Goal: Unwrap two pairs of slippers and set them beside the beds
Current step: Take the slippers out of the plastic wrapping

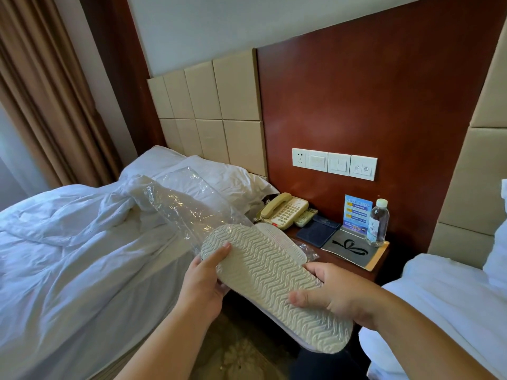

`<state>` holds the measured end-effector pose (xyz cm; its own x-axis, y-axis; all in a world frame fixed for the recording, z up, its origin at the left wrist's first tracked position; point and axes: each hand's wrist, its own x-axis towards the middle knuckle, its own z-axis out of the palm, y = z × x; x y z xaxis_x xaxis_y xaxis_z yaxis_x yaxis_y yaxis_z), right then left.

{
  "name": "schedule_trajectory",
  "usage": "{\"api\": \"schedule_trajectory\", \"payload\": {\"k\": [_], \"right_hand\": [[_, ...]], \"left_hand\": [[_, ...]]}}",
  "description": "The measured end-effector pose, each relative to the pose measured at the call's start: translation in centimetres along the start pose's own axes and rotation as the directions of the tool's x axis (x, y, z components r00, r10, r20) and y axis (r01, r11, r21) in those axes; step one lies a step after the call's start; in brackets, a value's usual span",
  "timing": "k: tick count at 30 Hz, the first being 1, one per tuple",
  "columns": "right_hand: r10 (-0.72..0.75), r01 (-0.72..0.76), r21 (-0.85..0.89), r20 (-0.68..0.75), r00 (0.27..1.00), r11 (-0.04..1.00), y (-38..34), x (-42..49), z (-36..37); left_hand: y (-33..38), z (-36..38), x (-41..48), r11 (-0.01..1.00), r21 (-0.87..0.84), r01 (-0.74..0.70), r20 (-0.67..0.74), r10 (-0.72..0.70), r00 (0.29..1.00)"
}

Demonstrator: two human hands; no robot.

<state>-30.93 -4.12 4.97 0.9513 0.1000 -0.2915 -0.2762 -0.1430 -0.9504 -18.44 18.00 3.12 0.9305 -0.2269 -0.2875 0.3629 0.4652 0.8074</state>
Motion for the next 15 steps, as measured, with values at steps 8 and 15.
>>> {"api": "schedule_trajectory", "payload": {"k": [8, 15], "right_hand": [[-0.017, 0.018, -0.052, 0.011, 1.000, 0.998, 1.1, -0.9, -1.9], [0.015, -0.019, -0.085, -0.041, 0.999, 0.996, 3.4, -2.7, -5.9]], "left_hand": [[-0.3, 0.0, 1.4, 0.993, -0.059, 0.102, -0.023, -0.103, 0.994], [-1.3, -0.9, 4.1, 0.992, -0.128, 0.003, -0.218, -0.031, 0.975]]}}
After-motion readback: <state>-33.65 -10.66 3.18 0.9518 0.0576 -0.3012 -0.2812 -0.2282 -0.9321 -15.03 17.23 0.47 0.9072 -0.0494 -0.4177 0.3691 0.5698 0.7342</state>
